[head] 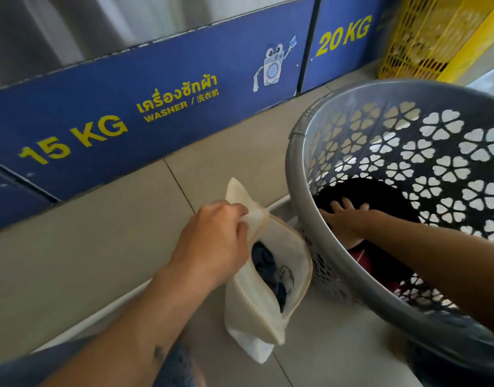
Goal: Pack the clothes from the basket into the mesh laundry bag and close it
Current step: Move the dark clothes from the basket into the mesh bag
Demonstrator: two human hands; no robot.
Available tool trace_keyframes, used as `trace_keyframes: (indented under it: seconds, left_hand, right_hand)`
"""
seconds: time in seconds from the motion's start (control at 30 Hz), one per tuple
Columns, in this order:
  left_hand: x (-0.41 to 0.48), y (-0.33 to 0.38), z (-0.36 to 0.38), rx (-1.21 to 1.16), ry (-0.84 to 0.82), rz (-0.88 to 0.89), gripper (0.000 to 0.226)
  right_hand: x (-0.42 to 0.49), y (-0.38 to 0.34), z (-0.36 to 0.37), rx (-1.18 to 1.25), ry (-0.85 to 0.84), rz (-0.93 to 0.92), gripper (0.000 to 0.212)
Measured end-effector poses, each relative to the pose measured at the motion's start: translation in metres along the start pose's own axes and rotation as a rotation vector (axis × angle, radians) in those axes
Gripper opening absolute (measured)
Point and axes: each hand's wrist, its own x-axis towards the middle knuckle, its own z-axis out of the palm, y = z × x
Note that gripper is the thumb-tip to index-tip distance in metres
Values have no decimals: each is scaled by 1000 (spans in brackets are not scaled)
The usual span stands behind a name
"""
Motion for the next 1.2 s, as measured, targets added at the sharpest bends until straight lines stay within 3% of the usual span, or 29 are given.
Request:
trace_keyframes:
  seconds: [0.1, 0.2, 0.4, 0.57, 0.73, 0.87, 1.0, 1.2]
  left_hand:
    - [0, -4, -1, 11, 15, -13, 38]
    - [-2, -3, -2, 21, 10, -7, 38]
    - [-7, -6, -7, 35, -60, -28, 39]
    - [-11, -8, -15, 11, -124, -62, 39]
    - [-21, -2, -30, -145, -74, -79, 26]
    - [-36, 8, -49, -267, 27, -36, 22]
    - [-56, 14, -73, -418, 125, -37, 18]
    - [-67, 14, -104, -637, 172, -68, 18]
  right_hand:
    - [0, -12, 16, -280, 78, -2, 84]
    - [-7, -15, 11, -329, 167, -62, 59]
    - [-43, -3, -20, 41, 379, -183, 52]
    - [-110, 11, -39, 444, 526, -219, 16]
    - [-191, 11, -47, 786, 739, -159, 14]
    - [-252, -3, -51, 917, 956, -120, 7]
    - [-297, -39, -54, 824, 1160, -154, 15]
    - [-332, -83, -54, 691, 1293, -251, 24]
